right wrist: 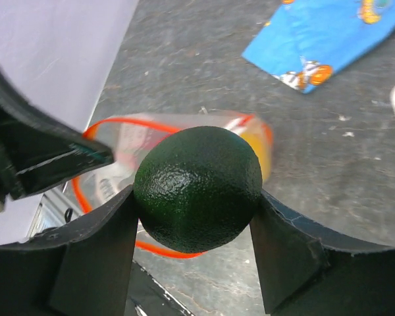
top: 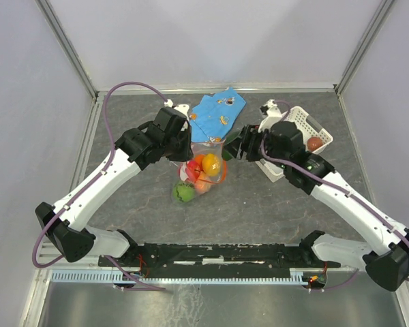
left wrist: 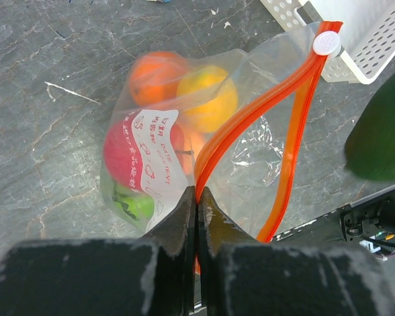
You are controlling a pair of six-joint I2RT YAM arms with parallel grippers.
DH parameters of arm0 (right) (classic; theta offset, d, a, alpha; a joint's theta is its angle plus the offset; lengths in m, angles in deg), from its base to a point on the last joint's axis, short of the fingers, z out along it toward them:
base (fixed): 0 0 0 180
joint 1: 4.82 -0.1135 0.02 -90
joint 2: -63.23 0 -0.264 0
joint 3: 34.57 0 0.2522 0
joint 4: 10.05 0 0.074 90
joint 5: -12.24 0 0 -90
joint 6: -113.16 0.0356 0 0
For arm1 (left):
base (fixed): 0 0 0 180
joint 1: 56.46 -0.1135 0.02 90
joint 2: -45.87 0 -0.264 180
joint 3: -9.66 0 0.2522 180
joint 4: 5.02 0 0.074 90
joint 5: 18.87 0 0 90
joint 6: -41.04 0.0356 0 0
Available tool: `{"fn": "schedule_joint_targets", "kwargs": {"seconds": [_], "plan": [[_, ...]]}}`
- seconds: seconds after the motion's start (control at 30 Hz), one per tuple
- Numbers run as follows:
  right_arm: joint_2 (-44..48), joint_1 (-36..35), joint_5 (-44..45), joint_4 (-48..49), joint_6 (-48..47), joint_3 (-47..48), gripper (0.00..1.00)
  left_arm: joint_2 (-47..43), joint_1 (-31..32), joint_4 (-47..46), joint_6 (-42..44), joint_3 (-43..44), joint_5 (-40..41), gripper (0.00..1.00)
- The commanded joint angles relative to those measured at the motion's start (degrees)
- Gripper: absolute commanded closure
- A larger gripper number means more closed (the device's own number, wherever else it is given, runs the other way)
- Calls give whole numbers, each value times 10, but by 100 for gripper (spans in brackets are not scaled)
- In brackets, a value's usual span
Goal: Place the food in the zip-top bag and seal the zipper
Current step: Place the fake fruit in the zipper food storage bag.
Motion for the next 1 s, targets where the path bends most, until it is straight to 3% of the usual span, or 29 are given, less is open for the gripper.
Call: {"fn": "schedule_joint_targets", "kwargs": {"seconds": [0.0, 0.2, 0.53, 0.97], "plan": [[-13, -71, 60, 83, -18, 17, 50, 1, -1, -39, -28, 7, -13, 97], [-67, -146, 100, 104, -37, 25, 50, -1, -1, -47, -31, 1, -15, 97], [-135, -156, 111, 80, -4, 19, 44, 0, -1, -60, -39, -11, -27, 97], [-179, -156, 85, 15, 29, 84, 12, -4, -1, -66, -39, -26, -29, 97]]}}
